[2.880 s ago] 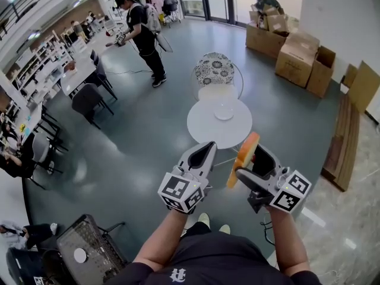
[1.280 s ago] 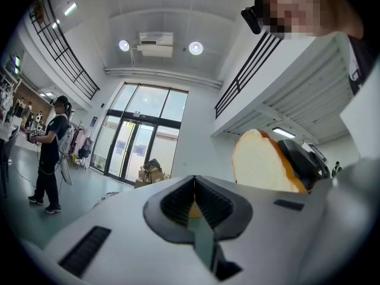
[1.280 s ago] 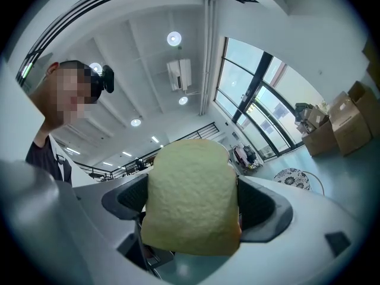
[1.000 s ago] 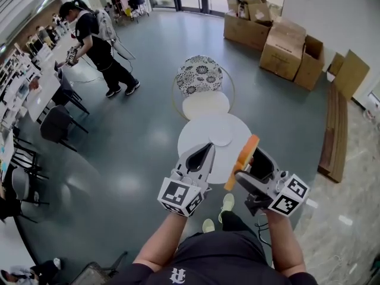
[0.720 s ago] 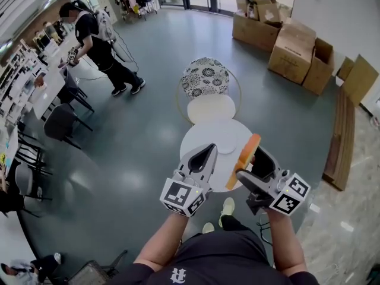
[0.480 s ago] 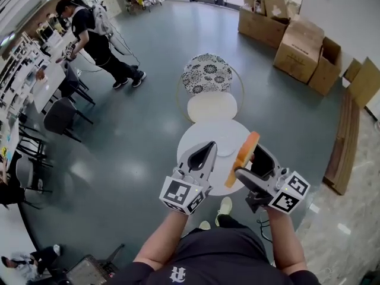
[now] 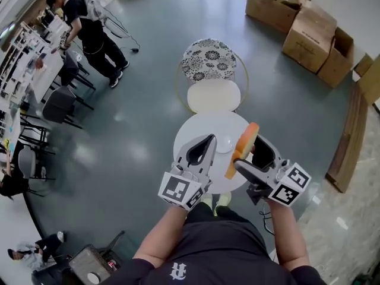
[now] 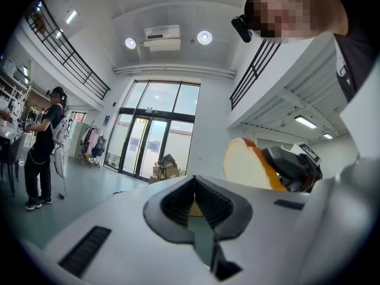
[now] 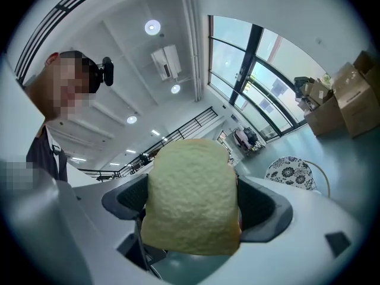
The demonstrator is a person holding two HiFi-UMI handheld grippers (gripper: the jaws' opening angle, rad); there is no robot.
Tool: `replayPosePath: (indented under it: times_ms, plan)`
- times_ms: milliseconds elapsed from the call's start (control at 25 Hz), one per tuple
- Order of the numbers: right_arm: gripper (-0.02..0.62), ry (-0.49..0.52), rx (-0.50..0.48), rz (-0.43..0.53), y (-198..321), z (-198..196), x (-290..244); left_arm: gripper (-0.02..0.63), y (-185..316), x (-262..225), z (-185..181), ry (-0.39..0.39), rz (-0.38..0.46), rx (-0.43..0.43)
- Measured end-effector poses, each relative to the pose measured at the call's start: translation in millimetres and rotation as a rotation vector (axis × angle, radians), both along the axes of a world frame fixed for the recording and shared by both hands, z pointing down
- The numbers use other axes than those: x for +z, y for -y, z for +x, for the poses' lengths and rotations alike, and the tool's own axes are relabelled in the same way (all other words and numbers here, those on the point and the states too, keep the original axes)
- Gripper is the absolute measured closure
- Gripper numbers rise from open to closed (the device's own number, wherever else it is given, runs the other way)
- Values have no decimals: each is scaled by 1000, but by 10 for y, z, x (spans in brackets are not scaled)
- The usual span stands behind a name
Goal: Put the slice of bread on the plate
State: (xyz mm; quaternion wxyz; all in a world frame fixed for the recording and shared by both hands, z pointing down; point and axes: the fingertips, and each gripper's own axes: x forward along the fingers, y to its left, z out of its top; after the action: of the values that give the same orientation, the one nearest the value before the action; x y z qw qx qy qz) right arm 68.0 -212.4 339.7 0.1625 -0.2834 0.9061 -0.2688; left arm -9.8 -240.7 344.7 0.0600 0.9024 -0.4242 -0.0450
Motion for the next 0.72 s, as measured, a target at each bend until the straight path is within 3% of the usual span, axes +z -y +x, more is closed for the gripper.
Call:
replayPosePath:
  times_ms: [720]
  plan:
    - [123,-184,94,-144,791,-169,1440,597,832,1033,-154,45,-57,52]
